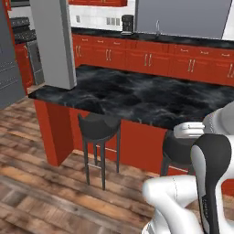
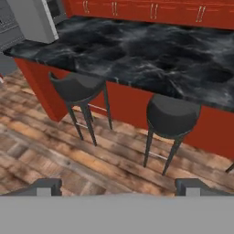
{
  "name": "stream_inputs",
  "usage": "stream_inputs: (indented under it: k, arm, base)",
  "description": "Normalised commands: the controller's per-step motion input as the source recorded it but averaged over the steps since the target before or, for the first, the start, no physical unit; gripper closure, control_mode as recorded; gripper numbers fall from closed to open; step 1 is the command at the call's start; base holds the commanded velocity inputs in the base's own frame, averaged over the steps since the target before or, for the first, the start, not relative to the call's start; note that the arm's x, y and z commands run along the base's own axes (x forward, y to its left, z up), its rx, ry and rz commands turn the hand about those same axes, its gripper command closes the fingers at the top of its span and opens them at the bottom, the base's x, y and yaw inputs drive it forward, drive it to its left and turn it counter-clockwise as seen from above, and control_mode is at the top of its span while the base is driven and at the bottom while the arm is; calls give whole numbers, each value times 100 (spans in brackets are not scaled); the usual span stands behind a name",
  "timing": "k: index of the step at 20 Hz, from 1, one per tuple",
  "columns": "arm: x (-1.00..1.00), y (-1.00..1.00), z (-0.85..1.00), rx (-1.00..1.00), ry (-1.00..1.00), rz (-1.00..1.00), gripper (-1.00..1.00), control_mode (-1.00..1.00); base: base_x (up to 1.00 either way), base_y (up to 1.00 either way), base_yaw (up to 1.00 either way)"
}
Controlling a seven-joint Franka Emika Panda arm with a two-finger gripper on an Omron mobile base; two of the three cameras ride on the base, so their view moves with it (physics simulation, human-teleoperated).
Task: Move the hot dog bun to the plate on the dining table and place the condiment next to that plate. Then navigate to the fridge and take the sausage and place it on the plate as well.
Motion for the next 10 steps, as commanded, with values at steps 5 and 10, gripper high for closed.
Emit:
stream_inputs:
  k: [5, 10]
  arm:
    - [0, 0, 0, 0, 0, 0, -100, 100]
    - [0, 0, 0, 0, 0, 0, -100, 100]
  base:
    - [1, 88, 53]
    - [52, 78, 38]
